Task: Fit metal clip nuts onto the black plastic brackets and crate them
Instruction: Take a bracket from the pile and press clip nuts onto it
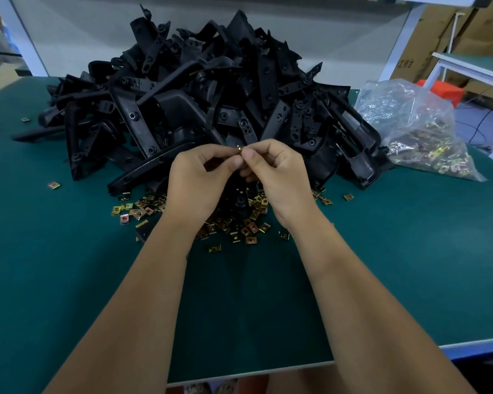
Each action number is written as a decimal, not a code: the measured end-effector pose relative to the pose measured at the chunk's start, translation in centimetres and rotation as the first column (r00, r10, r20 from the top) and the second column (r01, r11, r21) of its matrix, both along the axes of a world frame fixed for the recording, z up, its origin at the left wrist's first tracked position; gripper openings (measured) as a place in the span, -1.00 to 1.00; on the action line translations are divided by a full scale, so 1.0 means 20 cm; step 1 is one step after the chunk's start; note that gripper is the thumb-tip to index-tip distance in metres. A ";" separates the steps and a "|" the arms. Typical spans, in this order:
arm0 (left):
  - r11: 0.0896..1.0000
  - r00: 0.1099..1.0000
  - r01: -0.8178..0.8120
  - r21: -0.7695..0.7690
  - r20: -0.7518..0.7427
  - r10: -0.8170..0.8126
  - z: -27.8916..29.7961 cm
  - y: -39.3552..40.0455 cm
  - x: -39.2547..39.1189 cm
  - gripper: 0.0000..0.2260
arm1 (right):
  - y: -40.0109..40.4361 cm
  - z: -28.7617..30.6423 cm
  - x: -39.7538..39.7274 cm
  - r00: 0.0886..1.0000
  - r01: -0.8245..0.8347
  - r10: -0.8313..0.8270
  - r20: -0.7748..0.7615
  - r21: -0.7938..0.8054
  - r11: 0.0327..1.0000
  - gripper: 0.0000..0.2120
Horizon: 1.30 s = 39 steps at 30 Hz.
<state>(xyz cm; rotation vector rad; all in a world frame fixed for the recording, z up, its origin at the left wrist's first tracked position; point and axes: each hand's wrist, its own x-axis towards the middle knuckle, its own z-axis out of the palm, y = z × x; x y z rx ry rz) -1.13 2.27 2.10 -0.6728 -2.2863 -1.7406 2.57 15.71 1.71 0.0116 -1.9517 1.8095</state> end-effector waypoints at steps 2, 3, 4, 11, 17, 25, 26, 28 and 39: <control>0.999 0.999 0.024 0.022 0.039 -0.025 0.00 0.00 -0.01 -0.94 | -0.01 0.00 0.00 1.000 0.024 -0.024 -0.004 0.013 1.000 -0.89; 0.999 0.998 0.038 0.032 0.057 -0.039 0.00 0.00 -0.01 -0.94 | -0.02 0.00 0.00 0.999 0.032 -0.032 -0.002 0.011 0.999 -0.89; 0.998 0.996 0.053 0.044 0.073 -0.056 0.01 0.00 -0.02 -0.94 | -0.02 0.00 -0.01 0.999 0.038 -0.038 0.001 0.007 0.999 -0.88; 0.988 0.987 0.134 0.078 0.082 -0.141 0.00 -0.02 -0.03 -0.89 | -0.01 0.00 -0.01 0.999 -0.035 0.037 0.033 -0.045 0.998 -0.84; 0.998 0.997 0.063 0.011 0.042 -0.063 0.00 -0.01 -0.02 -0.92 | -0.04 0.00 -0.02 0.992 0.013 -0.012 0.129 -0.004 1.000 -0.85; 1.000 0.998 -0.017 -0.003 0.063 0.017 -0.01 0.04 -0.01 -0.89 | -0.09 0.00 -0.01 0.977 0.197 -0.211 0.041 0.220 0.955 -0.89; 1.000 0.997 0.004 0.015 0.076 -0.005 -0.01 0.04 -0.02 -0.88 | -0.09 0.00 -0.01 0.980 0.169 -0.185 0.071 0.186 0.968 -0.88; 0.997 0.992 0.048 0.057 0.111 -0.054 -0.01 0.02 -0.02 -0.88 | -0.08 0.00 -0.02 0.983 0.113 -0.129 0.127 0.124 0.986 -0.85; 0.978 0.969 0.130 0.160 0.188 -0.160 -0.01 0.00 -0.02 -0.86 | -0.06 0.03 -0.03 0.973 -0.015 0.057 0.223 -0.187 0.982 -0.73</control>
